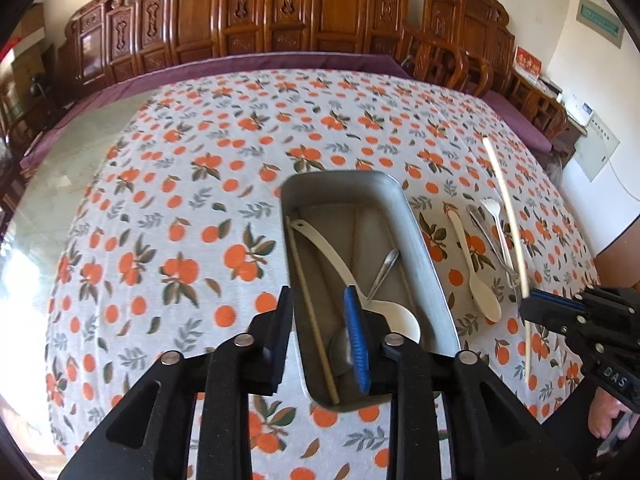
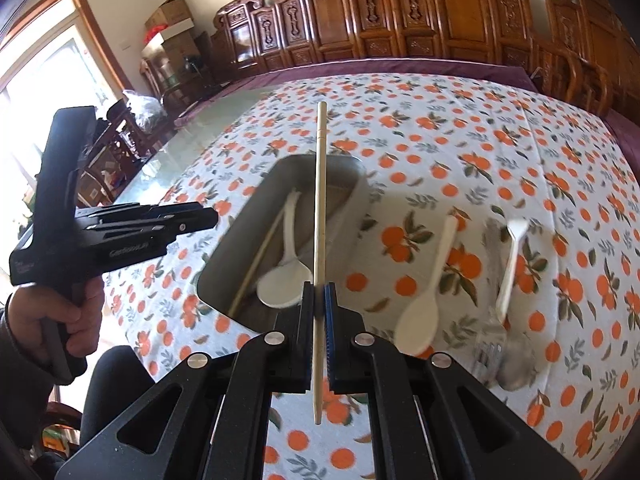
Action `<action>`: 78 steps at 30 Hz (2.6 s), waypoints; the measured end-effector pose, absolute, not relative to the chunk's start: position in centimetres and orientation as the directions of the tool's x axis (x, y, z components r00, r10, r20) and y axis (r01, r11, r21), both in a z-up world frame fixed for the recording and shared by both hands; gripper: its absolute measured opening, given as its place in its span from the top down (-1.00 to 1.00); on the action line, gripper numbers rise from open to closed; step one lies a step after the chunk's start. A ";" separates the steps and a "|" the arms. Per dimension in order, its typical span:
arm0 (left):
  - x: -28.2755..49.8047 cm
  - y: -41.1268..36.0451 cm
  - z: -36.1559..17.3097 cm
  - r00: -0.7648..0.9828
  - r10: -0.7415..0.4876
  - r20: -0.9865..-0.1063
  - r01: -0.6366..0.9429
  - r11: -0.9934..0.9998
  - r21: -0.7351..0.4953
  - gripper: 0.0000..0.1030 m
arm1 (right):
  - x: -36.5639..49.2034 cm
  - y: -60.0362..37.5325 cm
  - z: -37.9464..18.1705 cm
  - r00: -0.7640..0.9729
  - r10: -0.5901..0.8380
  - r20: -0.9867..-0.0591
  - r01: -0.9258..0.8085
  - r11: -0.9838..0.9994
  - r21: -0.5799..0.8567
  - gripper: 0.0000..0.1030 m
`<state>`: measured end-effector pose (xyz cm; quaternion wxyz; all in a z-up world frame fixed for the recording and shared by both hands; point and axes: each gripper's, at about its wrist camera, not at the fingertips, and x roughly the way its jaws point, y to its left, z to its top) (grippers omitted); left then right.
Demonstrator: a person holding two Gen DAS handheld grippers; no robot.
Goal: Organize utensils
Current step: 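Lower the metal spoon into the grey tray and open the left tool, then lower the wooden chopstick into the grey tray and open the right tool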
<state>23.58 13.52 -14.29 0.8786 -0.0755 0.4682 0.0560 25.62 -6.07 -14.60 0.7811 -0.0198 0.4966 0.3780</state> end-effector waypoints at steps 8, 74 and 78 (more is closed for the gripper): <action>21.2 15.2 -12.6 0.591 0.060 -0.804 -0.195 0.978 -0.070 0.20 | 25.8 -2.6 -13.6 0.207 0.586 -0.783 -0.645 0.683 0.341 0.88; 21.5 11.8 -12.0 0.615 0.064 -0.786 -0.166 0.985 -0.049 -0.59 | 27.2 -5.4 -13.8 0.289 0.545 -0.787 -0.610 0.739 0.287 0.84; 22.3 10.5 -12.2 0.618 0.048 -0.785 -0.150 0.987 -0.058 -0.59 | 27.5 -8.6 -14.3 0.313 0.519 -0.795 -0.584 0.765 0.270 0.83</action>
